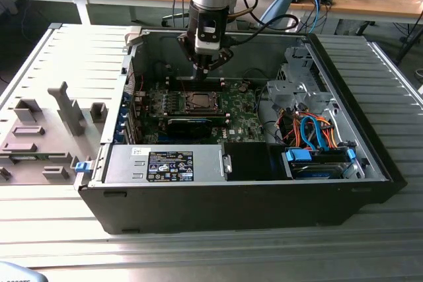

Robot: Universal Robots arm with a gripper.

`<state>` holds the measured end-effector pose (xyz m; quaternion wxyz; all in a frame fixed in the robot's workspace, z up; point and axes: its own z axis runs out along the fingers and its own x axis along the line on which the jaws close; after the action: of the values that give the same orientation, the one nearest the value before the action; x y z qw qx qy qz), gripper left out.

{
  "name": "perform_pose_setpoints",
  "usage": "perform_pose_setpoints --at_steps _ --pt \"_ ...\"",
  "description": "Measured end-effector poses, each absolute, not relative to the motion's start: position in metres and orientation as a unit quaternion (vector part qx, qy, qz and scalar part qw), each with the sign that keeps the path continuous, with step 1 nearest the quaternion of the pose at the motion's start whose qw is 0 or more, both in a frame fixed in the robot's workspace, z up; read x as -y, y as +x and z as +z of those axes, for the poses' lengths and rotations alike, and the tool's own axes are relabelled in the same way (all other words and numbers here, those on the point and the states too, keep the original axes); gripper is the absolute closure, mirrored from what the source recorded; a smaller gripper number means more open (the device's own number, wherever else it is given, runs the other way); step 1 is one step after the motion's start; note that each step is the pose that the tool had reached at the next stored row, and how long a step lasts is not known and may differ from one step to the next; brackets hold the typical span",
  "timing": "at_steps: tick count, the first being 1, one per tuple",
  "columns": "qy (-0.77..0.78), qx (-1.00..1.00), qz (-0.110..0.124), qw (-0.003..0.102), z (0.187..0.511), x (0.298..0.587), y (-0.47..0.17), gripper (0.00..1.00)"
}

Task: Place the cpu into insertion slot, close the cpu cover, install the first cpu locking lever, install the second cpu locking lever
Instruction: 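Install the first cpu locking lever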

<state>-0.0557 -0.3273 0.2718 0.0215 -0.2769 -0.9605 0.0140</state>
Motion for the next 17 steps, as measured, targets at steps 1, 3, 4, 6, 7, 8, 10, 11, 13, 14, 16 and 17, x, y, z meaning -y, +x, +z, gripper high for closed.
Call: perform_pose_setpoints --at_steps 1,3,4,6,7,8,10,11,13,14,16,17 --pt "-0.276 0.961 0.014 0.022 0.2718 0.3272 -0.0557 0.89" --pt "-0.274 0.961 0.014 0.022 0.2718 0.3272 -0.0557 0.89" --pt "-0.273 0.962 0.014 0.021 0.2718 0.3273 -0.0557 0.89" --pt "-0.27 0.963 0.014 0.021 0.2718 0.3273 -0.0557 0.89" --pt "-0.269 0.963 0.014 0.022 0.2718 0.3273 -0.0557 0.89" --pt "-0.267 0.963 0.014 0.021 0.2718 0.3272 -0.0557 0.89" --pt "-0.265 0.964 0.014 0.021 0.2718 0.3273 -0.0557 0.89" --pt "-0.264 0.964 0.014 0.021 0.2718 0.3272 -0.0557 0.89" --pt "-0.262 0.965 0.014 0.021 0.2718 0.3272 -0.0557 0.89" --pt "-0.261 0.965 0.014 0.021 0.2718 0.3273 -0.0557 0.89" --pt "-0.259 0.966 0.014 0.021 0.2718 0.3273 -0.0557 0.89" --pt "-0.258 0.966 0.014 0.021 0.2718 0.3272 -0.0557 0.89"
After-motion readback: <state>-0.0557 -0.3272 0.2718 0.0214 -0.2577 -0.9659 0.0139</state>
